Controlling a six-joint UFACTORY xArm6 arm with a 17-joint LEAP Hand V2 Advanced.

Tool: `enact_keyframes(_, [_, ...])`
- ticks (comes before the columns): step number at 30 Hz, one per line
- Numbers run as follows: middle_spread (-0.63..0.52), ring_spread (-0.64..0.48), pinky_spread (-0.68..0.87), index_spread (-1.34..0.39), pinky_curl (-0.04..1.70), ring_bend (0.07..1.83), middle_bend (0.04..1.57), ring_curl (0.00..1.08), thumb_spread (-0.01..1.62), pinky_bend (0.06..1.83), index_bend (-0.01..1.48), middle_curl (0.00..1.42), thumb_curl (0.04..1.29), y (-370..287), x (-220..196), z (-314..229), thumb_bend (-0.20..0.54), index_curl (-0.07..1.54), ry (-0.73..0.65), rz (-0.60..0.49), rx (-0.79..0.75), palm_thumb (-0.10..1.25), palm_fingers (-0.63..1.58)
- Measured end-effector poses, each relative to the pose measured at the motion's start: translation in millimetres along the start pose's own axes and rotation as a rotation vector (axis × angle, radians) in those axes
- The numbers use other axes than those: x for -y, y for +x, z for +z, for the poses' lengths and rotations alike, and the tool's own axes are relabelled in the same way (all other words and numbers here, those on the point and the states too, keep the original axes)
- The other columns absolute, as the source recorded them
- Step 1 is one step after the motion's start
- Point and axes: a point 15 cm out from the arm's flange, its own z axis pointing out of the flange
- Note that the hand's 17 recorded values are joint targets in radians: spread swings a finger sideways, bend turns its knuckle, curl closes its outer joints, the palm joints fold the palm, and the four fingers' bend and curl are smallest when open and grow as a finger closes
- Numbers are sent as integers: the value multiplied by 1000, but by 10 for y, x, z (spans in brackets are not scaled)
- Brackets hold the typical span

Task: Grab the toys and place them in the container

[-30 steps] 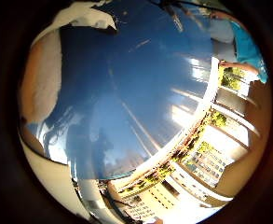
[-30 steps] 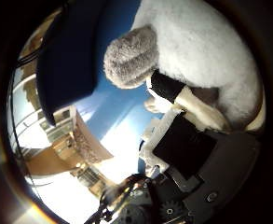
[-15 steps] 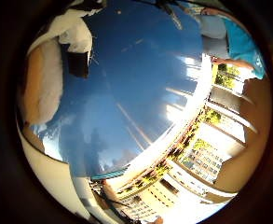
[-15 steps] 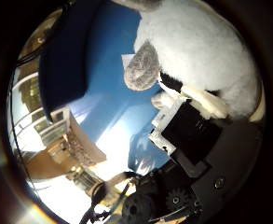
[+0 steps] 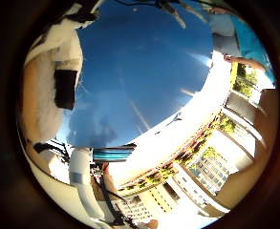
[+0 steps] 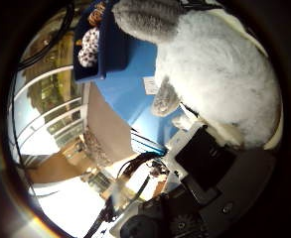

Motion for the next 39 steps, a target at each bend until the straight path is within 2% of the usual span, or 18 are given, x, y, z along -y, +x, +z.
enact_keyframes(6, [-287, -123, 168, -843, 1009, 1602, 1277, 856, 1088, 1533, 1139, 1197, 780, -522, -150, -712, -13, 377, 102, -89, 31, 1005, 659])
enact_keyframes(13, [-283, -122, 149, -852, 1025, 1642, 1311, 853, 1090, 1579, 1151, 1209, 812, -1377, 4, -1261, -14, 474, 217, -188, 129, 981, 619])
enact_keyframes(20, [-277, -122, 135, -854, 1032, 1688, 1347, 850, 1094, 1613, 1134, 1211, 836, -1934, 786, -1147, -13, 601, 196, -173, 141, 974, 579])
enact_keyframes(24, [-273, -124, 129, -856, 1032, 1707, 1365, 846, 1091, 1632, 1115, 1209, 847, -2180, 1310, -1130, -13, 681, 321, -140, 149, 974, 559])
enact_keyframes(27, [-271, -125, 127, -857, 1031, 1715, 1373, 844, 1088, 1639, 1105, 1208, 851, -2295, 1580, -979, -15, 718, 342, -117, 153, 970, 552])
enact_keyframes(31, [-266, -120, 122, -860, 1033, 1735, 1393, 835, 1095, 1639, 1077, 1201, 836, -2348, 2056, -933, -31, 821, 448, -66, 172, 902, 523])
enact_keyframes(34, [-259, -108, 125, -857, 1031, 1755, 1407, 826, 1108, 1650, 981, 1181, 809, -2256, 2366, -828, -32, 874, 493, -26, 181, 862, 459])
enact_keyframes(36, [-250, -85, 131, -847, 1011, 1742, 1387, 797, 1116, 1616, 979, 1156, 792, -2229, 2493, -784, -30, 906, 515, -14, 183, 848, 512])
enact_keyframes(39, [-204, 12, 182, -777, 940, 1570, 1266, 703, 1113, 1530, 957, 1050, 756, -2164, 2597, -675, -34, 938, 511, 1, 183, 817, 576])
